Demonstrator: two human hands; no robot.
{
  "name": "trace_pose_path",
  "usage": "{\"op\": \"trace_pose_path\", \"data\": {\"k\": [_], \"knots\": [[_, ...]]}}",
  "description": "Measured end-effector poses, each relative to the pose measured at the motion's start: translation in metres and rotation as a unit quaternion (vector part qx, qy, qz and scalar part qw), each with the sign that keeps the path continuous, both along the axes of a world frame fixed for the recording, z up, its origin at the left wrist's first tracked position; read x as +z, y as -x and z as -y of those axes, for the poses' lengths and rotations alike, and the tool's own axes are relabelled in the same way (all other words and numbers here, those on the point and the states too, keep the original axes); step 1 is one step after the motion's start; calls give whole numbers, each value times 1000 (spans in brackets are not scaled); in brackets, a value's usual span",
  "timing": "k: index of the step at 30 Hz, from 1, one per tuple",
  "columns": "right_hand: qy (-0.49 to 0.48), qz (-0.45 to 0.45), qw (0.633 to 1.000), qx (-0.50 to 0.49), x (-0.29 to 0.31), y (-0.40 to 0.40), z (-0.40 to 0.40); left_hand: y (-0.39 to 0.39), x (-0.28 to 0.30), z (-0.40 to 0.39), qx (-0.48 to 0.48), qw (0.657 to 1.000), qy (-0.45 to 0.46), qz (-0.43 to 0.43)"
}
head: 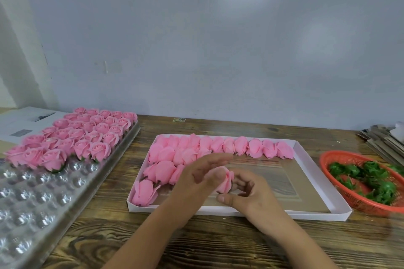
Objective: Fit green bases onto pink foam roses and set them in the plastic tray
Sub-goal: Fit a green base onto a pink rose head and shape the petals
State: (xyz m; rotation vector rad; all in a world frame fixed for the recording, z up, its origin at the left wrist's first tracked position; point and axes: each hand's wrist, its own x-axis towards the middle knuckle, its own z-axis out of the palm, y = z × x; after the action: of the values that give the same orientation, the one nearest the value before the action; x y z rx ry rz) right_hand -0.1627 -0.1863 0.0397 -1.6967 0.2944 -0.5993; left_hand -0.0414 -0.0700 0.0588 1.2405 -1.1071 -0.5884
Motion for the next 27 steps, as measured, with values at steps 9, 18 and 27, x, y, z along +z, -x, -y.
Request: {"op": "trace_pose_path", "data": {"k": [9,18,27], "knots": [[27,-16,999,-9,-2,0,-3,2,-7,4,-13,1000,-9,26],[12,26,1000,0,0,1,2,0,-2,0,-36,997,-69,16],[19,-44,995,92,3,6,-2,-2,0,-1,-47,999,-17,-14]]}}
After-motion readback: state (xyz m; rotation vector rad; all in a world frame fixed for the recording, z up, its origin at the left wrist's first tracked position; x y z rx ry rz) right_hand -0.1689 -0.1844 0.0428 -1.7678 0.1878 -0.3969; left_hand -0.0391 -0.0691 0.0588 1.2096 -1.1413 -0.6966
